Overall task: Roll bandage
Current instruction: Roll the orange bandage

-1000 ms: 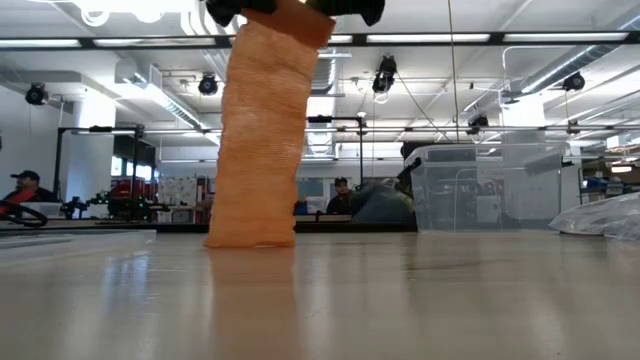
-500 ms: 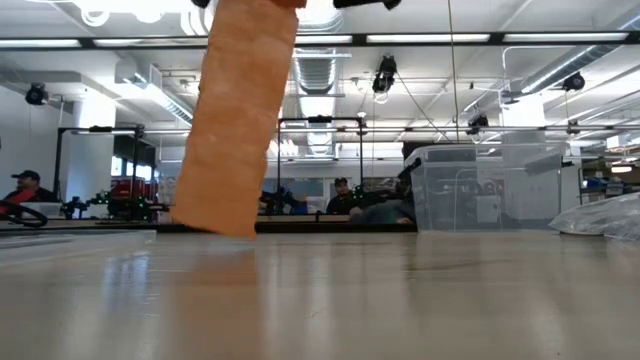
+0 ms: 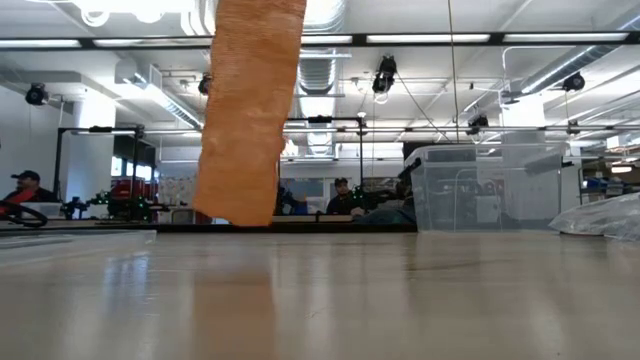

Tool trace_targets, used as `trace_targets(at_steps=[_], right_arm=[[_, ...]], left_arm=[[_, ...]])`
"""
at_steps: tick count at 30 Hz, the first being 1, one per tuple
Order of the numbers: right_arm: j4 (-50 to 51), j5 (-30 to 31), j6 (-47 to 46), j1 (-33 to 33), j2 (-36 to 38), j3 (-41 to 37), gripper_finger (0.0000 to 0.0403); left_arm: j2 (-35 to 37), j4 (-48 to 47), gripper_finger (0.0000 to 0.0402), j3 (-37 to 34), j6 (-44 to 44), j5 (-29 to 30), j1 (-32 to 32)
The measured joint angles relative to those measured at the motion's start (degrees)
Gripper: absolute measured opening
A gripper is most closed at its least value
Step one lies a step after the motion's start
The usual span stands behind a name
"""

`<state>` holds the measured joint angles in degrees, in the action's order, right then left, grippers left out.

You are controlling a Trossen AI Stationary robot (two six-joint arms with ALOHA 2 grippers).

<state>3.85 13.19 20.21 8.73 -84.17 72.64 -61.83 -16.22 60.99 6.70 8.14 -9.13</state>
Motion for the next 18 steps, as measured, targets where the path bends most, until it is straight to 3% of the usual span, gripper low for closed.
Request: trace_targets(at_steps=[9,14,18], right_arm=[[2.34,0.63,0.88,0.13,1.51,-0.12,0.0071],[4.24,5.67,-1.75,0.77,6.15,-0.22,0.0122],[-1.42,4.33,-4.45,0.27,7.22,-2.19,0.0179]], left_arm=[[0.16,0.25,0.0044,-0.04,0.25,1.99,0.0],[2.64,-2.01,0.0044,-0.07,0.25,2.98,0.0],[3.06,-2.39,0.0044,-0.07,0.71,3.0,0.0]])
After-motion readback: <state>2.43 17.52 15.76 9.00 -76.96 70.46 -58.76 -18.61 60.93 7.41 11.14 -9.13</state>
